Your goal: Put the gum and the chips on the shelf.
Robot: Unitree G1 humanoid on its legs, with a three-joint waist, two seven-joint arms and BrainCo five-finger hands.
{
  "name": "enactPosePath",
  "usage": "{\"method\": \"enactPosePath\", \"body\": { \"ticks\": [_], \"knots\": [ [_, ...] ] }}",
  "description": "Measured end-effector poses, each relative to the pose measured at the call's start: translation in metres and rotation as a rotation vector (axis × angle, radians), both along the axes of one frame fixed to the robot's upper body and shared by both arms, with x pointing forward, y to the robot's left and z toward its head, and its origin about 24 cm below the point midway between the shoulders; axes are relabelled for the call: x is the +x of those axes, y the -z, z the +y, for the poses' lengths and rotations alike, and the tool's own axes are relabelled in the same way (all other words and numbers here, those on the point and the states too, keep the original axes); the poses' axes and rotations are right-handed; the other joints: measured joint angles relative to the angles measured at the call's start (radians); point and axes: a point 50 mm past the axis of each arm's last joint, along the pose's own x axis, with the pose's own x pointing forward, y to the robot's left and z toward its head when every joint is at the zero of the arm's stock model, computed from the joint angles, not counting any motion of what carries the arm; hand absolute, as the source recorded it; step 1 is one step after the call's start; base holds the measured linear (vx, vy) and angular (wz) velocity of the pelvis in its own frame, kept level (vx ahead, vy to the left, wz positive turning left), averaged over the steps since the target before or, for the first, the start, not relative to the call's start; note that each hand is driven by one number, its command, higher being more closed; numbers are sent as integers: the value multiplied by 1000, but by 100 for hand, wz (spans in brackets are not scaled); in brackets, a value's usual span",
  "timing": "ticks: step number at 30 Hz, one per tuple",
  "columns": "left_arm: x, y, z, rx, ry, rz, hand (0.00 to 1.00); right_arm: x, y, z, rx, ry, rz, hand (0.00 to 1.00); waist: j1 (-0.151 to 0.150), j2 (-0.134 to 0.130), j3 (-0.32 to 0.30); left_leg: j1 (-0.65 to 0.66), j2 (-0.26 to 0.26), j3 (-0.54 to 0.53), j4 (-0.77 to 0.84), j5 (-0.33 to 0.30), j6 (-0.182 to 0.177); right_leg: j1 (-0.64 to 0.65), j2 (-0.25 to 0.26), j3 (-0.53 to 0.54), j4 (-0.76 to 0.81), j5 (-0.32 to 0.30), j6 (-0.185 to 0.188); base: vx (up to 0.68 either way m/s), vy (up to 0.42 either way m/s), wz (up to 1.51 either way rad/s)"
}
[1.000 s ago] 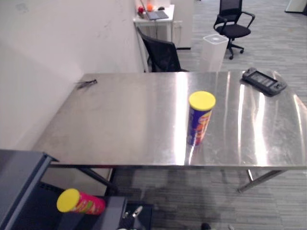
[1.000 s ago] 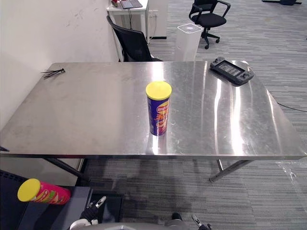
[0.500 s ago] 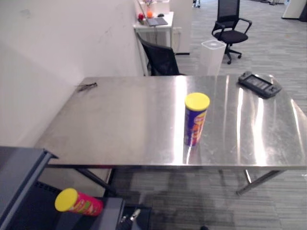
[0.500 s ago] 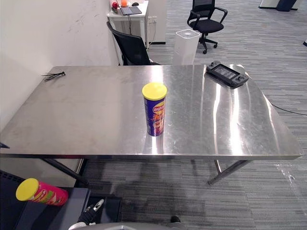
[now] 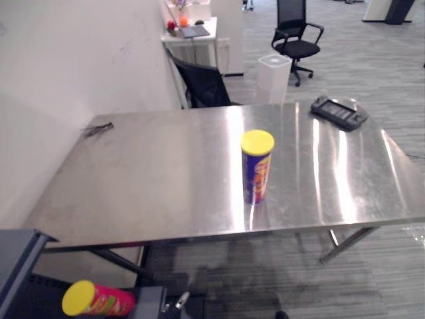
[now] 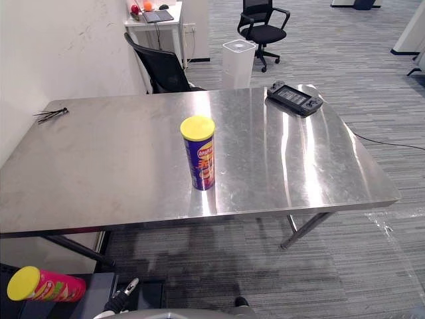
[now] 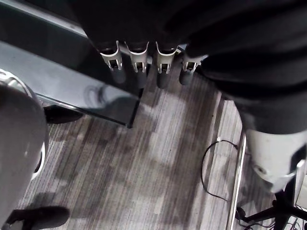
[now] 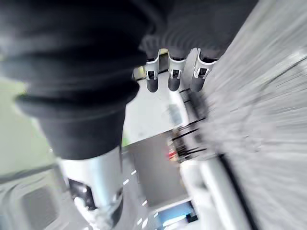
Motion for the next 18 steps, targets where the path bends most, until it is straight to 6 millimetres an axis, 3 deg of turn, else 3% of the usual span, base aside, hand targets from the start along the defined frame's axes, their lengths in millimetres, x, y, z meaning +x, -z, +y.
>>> {"method": "enactPosePath", "body": {
  "ticks": [4, 7, 9, 10, 12, 14, 18],
  "knots": [
    [-1, 0, -1, 1, 22, 2, 0, 37, -25, 13, -135, -75, 78, 0, -1, -13, -12, -5, 3, -3, -2, 8, -3, -5, 3, 0, -1, 1, 1, -45, -63, 1],
    [-3, 1, -4, -19, 46, 5, 0, 74, -60, 38, -350, -264, 129, 0, 1, -5, -19, -11, 1, -3, -3, 11, -1, -14, 2, 1, 0, 3, 6, -26, -42, -1],
    [-5, 1, -7, -25, 82, 10, 0, 103, -81, 67, -507, -457, 149, 0, 3, -1, -21, -13, 2, -6, -2, 16, -1, -14, 2, -1, 0, 5, 8, -13, -42, 3],
    [-5, 1, -7, -25, 87, 10, 0, 111, -84, 76, -541, -512, 150, 0, 3, 0, -21, -15, 2, -8, -2, 17, -1, -14, 2, -3, 0, 5, 8, -23, -48, 8],
    [-2, 1, -8, -25, 126, 3, 0, 132, -90, 115, -662, -749, 157, 0, 5, 0, -21, -24, 3, -25, -2, 25, 0, -15, 2, -13, -1, 7, 11, -28, -52, 18],
    [-2, 1, -8, -34, 135, -1, 0, 142, -86, 141, -717, -917, 172, 0, 12, -1, -22, -26, 3, -34, -2, 29, 1, -14, 1, -23, -1, 8, 11, -34, -45, 16],
    [0, 0, -9, -33, 154, -13, 0, 153, -70, 174, -716, -1158, 158, 0, 30, -4, -23, -25, 1, -48, -3, 35, 5, -2, -4, -34, -1, 9, 13, -26, -31, 10]
  ]
}}
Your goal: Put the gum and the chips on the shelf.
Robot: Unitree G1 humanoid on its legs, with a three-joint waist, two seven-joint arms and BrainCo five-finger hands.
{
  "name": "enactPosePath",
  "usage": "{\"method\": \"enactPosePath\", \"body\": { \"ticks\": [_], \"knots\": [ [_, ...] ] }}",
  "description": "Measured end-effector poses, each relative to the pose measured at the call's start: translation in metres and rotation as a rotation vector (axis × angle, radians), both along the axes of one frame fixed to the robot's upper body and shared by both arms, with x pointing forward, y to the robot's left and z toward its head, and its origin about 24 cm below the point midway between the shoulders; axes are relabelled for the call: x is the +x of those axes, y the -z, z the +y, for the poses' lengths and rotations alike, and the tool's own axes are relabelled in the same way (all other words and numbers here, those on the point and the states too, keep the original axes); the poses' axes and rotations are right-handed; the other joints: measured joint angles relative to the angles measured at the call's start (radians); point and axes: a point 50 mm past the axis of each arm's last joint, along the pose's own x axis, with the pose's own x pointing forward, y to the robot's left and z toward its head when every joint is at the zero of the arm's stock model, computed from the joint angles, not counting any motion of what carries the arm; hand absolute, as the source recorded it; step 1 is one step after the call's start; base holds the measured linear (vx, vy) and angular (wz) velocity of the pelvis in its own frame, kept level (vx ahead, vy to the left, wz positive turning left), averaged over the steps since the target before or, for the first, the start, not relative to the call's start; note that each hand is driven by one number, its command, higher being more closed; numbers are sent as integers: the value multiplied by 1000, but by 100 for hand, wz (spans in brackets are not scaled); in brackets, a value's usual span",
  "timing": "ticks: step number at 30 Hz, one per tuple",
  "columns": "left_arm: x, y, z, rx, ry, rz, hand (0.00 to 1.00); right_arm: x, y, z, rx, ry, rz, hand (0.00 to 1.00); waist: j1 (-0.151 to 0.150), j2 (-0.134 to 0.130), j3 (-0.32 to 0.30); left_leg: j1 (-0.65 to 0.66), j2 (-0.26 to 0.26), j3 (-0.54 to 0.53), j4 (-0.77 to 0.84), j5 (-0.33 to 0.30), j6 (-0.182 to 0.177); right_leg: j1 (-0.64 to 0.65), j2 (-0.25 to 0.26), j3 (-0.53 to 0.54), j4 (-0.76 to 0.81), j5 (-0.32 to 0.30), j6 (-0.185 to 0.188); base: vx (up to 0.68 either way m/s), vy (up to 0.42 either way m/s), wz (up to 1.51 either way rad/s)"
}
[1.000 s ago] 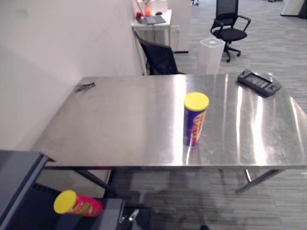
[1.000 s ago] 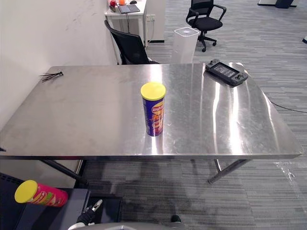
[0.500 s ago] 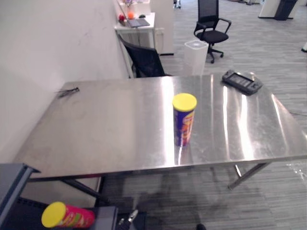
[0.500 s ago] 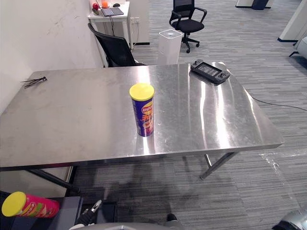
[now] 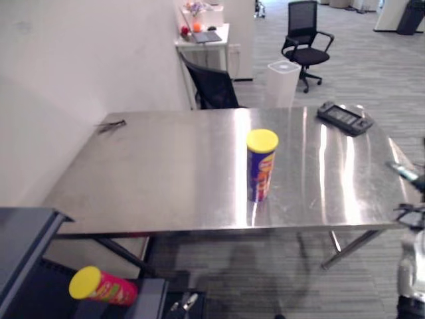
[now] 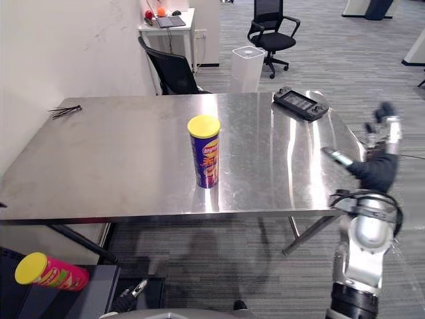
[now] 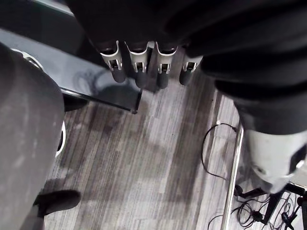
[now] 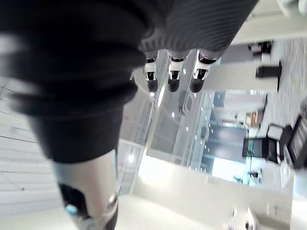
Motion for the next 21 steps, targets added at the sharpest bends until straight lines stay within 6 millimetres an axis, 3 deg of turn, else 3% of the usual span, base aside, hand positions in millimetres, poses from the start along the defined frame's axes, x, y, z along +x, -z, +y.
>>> {"method": "enactPosePath", "body": {
  "ticks": [4, 6, 9, 21],
  "knots": [
    [0, 0, 0, 6, 31, 1, 0, 13, 12, 33, 34, -186, 44, 0, 7, -12, 6, 1, -3, -14, 2, 8, 3, 17, -5, -22, -19, 8, 2, -29, -25, 11],
    [4, -1, 2, 15, 52, -6, 0, 18, 18, 52, 33, -293, 75, 0, 25, -12, 5, 0, -2, -24, 2, 13, 2, 24, -5, -32, -29, 12, 3, -42, -38, 11],
    [6, -2, 2, 17, 54, -12, 0, 21, 23, 65, 48, -376, 106, 0, 35, -19, 9, -2, -1, -48, 1, 16, 2, 39, -7, -56, -35, 12, 3, -20, -33, 21],
    [9, -3, 5, 26, 56, -19, 0, 37, 39, 74, 74, -398, 196, 0, 54, -24, 14, -17, 0, -89, 5, 20, 2, 60, -9, -101, -55, 12, 2, 8, -22, 11]
  ]
}}
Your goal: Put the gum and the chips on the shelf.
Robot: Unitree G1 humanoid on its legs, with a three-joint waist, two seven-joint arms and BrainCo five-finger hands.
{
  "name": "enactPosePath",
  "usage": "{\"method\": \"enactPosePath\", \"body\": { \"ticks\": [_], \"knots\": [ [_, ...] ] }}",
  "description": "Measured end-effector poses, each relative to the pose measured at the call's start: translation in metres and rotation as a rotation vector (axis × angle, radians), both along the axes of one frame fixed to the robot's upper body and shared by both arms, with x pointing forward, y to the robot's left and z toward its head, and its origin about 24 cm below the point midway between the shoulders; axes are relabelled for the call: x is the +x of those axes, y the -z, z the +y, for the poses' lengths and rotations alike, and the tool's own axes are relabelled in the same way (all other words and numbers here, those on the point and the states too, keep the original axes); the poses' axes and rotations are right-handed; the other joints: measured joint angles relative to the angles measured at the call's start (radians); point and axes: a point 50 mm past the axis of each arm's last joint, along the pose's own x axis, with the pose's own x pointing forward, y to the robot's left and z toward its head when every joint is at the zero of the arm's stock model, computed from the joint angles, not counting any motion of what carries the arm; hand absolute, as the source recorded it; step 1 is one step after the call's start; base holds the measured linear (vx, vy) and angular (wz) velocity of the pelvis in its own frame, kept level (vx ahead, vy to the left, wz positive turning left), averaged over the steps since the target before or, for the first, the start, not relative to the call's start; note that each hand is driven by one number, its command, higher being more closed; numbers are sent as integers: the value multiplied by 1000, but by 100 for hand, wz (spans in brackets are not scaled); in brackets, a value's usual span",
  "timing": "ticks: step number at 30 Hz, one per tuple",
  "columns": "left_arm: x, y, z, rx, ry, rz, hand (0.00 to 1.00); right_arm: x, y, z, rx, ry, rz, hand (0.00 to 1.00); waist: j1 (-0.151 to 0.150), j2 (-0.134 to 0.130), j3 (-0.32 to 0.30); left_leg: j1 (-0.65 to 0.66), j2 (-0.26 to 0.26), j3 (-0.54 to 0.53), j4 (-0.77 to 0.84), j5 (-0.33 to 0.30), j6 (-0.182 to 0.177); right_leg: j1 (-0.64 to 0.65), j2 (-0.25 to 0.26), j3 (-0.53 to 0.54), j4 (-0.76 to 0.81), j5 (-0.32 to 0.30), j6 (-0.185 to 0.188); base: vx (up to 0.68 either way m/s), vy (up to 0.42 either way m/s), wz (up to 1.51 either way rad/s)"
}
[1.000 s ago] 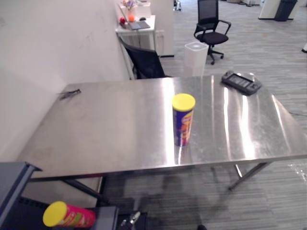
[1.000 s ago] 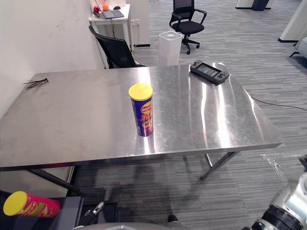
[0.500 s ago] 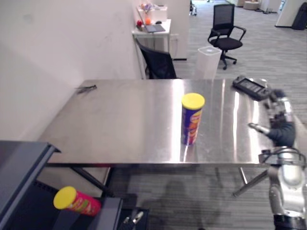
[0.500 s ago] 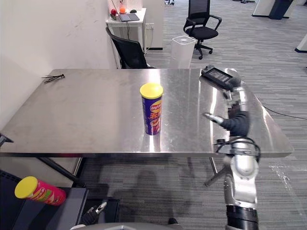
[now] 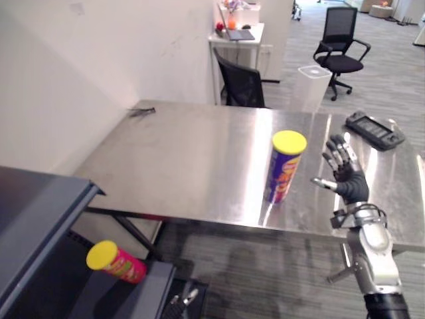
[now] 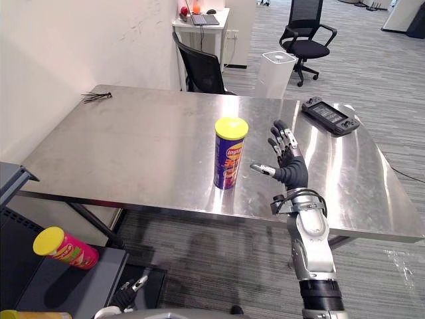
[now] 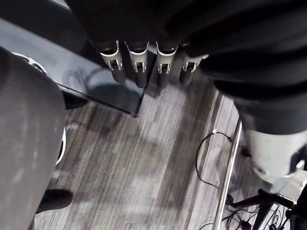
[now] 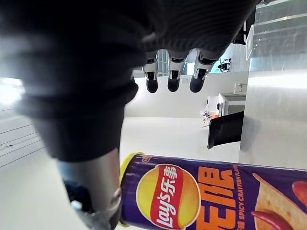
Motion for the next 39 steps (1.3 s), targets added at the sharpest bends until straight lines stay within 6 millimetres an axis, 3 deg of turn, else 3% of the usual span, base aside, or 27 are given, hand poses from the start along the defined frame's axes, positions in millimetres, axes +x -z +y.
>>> {"method": "enactPosePath", "body": {
  "ticks": [13, 33, 34, 39],
  "knots": [
    [10, -2, -3, 0, 21, -25, 0, 20, 18, 1, -17, 26, 108, 0, 24, 9, 30, 1, 0, -10, -5, 0, 0, 11, -1, -11, -9, 0, 0, -2, -7, 2],
    [15, -3, -5, 5, 39, -33, 0, 26, 42, 42, -28, -133, 222, 0, 31, 15, 49, -2, 0, -31, -7, 0, -1, 30, -2, -40, -25, 0, 0, -3, -10, 3],
    [15, -3, -5, 5, 41, -34, 0, 26, 42, 43, -27, -139, 223, 100, 31, 16, 51, -3, 0, -32, -7, 0, -1, 30, -2, -41, -26, 0, 0, 0, 0, 0],
    [17, -4, -5, 6, 42, -39, 0, 26, 44, 48, -16, -151, 230, 100, 32, 15, 61, -3, 0, -33, -7, 0, -1, 32, -2, -43, -27, 0, 0, 0, 0, 0]
  ]
}}
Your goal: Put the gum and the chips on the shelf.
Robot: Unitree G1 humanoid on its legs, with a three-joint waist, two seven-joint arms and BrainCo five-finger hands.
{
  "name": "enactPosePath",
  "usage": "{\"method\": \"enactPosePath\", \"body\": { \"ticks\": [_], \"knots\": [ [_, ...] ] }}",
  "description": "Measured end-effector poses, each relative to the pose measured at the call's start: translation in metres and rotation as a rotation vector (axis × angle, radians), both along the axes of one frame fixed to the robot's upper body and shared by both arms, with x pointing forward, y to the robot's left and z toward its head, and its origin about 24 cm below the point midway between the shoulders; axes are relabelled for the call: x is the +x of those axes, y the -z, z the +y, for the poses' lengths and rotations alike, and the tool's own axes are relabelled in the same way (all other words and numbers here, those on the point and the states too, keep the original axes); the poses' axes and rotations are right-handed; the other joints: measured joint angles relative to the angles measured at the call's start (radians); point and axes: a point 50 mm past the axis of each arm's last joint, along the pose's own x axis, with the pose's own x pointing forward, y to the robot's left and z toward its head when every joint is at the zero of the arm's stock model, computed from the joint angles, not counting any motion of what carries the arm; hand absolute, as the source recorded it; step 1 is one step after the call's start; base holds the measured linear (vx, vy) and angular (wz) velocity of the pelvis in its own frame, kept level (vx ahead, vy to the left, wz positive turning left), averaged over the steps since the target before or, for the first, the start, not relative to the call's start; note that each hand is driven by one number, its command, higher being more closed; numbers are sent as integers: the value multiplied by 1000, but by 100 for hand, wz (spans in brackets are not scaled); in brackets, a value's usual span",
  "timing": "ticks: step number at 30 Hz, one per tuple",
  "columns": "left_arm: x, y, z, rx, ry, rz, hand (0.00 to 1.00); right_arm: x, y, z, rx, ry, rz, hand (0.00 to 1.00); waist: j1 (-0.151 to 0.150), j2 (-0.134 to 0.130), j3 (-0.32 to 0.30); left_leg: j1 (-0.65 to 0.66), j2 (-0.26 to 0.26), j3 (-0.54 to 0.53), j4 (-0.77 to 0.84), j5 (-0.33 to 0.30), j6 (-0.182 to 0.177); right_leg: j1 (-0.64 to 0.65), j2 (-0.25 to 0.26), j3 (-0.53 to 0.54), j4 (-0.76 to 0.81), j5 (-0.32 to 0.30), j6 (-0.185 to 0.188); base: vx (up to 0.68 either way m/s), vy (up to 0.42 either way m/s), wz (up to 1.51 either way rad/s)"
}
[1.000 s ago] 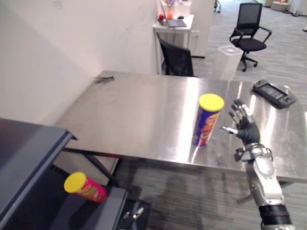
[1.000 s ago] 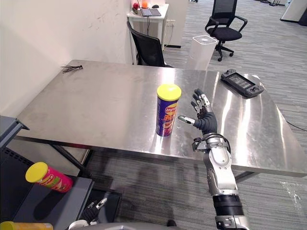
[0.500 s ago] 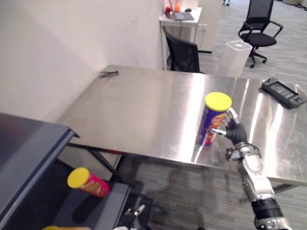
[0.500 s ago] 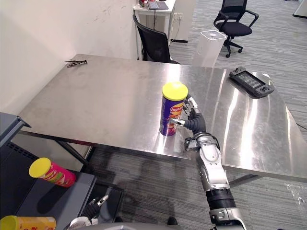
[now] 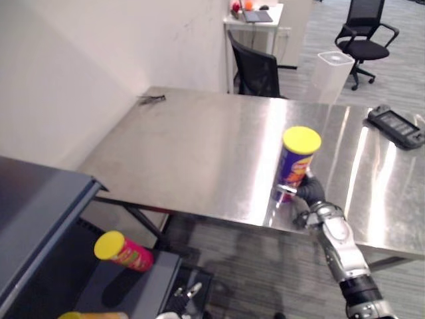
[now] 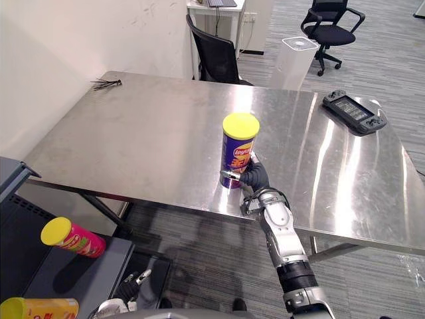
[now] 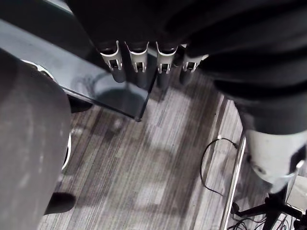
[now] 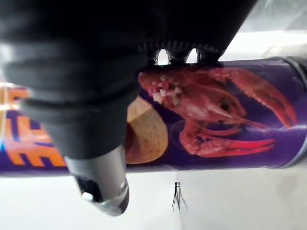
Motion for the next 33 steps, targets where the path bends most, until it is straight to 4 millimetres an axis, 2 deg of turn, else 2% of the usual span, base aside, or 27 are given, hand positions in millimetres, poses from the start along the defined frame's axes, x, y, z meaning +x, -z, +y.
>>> {"method": "enactPosePath", "body": {
  "ticks": [12, 17, 19, 22, 24, 29, 33],
  "knots": [
    [1, -1, 1, 12, -3, -4, 0, 3, -1, 3, -18, 17, -7, 100, 5, -2, 1, 0, 0, -2, 0, 0, 0, 1, 0, -2, -1, 0, 0, 0, 0, 0],
    [2, -1, 1, 21, -7, -5, 0, 3, -9, -2, -16, 96, -44, 100, 5, -2, 1, -1, 0, -1, 0, 0, 0, 1, 0, -1, -1, 0, 0, 0, 0, 0],
    [2, -1, 1, 25, -10, -7, 0, 2, -19, -9, -3, 130, -87, 100, 5, -2, 1, -2, 0, -1, 1, 0, 0, 0, 0, -1, -1, 0, 0, 0, 0, 0],
    [2, -2, 1, 31, -18, -19, 0, -4, -51, -29, 29, 227, -227, 100, 2, -2, 1, -2, 4, -1, 6, 1, -1, -1, 1, 2, 2, 2, -2, 0, 0, 0],
    [0, -2, 2, 35, -24, -20, 0, -16, -75, -49, 42, 311, -348, 100, -5, -2, 1, -1, 7, -3, 6, 2, -2, -2, 4, 1, 10, 2, -2, 0, 0, 0],
    [-2, -2, 3, 32, -43, -16, 0, -43, -98, -79, 68, 430, -484, 100, -12, -2, 0, 2, 14, -6, 3, 5, -4, -2, 9, 0, 19, 2, -2, 0, 0, 0],
    [-7, -1, 5, 30, -70, -8, 0, -56, -106, -98, 46, 512, -527, 100, -36, -2, 0, 2, 16, -24, 0, 15, -4, -1, 11, -15, 28, -2, -8, -34, -10, 9]
  ]
}}
